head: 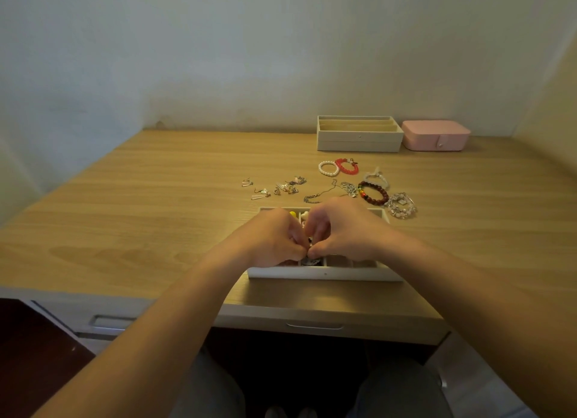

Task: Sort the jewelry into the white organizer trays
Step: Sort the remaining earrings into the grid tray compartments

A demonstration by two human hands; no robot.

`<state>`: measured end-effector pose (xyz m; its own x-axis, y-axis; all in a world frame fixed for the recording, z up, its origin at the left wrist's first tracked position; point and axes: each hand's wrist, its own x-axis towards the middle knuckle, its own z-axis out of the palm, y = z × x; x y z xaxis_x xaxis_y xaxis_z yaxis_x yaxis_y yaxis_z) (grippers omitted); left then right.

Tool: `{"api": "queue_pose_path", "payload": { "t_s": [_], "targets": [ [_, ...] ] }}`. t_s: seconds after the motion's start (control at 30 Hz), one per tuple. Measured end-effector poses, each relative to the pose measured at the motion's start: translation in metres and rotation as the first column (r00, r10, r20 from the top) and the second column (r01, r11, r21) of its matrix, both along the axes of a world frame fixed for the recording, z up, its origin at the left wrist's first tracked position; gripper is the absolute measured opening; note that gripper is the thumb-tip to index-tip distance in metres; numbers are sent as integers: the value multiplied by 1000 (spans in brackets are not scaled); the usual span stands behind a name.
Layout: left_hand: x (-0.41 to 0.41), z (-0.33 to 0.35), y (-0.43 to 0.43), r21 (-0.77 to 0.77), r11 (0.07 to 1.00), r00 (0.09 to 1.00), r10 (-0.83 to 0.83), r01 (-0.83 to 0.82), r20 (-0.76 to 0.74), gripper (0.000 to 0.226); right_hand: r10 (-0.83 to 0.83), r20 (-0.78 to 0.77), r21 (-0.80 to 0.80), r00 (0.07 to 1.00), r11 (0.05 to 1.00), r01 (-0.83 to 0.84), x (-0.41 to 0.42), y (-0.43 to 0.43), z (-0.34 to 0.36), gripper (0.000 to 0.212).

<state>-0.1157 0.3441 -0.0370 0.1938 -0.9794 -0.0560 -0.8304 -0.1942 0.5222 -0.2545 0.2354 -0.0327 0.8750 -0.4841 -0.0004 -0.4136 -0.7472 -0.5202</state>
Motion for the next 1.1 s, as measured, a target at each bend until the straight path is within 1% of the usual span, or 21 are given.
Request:
{"api": "queue_pose_path", "payload": {
  "t_s": [0.17,0.27,0.33,0.5,0.6,0.73,0.9,1.0,1.1],
  "targets": [
    [-2,2,4,-17,1000,1000,12,-12,17,14,19,-21,-71,1000,997,-21,0,0,1,34],
    [1,6,3,-42,996,996,73,-75,-52,17,19,-21,-49,1000,999,-20,2,-1,2,33],
    [2,8,4,-31,997,996,66,-68,-67,20,16,-30,-41,999,999,-18,3,-2,2,33],
    [-4,12,10,14,1000,996,-24,25,-88,22,9,-47,47,999,999,-7,3,-10,6,25],
    [-9,10,12,23,999,995,-47,49,-88,22,16,-111,127,994,992,-2,0,-15,12,27],
    [-13,8,14,21,999,995,-41,43,-90,25,7,-121,163,993,987,13,-2,-15,15,25],
    [-15,9,14,32,999,997,-13,16,-75,24,-44,-99,138,994,989,58,0,-8,16,27],
    [-13,10,16,38,999,994,2,2,-112,21,-72,-90,206,993,975,90,-1,-3,17,28],
    [-4,14,18,-20,998,985,62,-66,-163,21,-105,-97,259,990,958,127,-2,-2,16,23]
  ]
}}
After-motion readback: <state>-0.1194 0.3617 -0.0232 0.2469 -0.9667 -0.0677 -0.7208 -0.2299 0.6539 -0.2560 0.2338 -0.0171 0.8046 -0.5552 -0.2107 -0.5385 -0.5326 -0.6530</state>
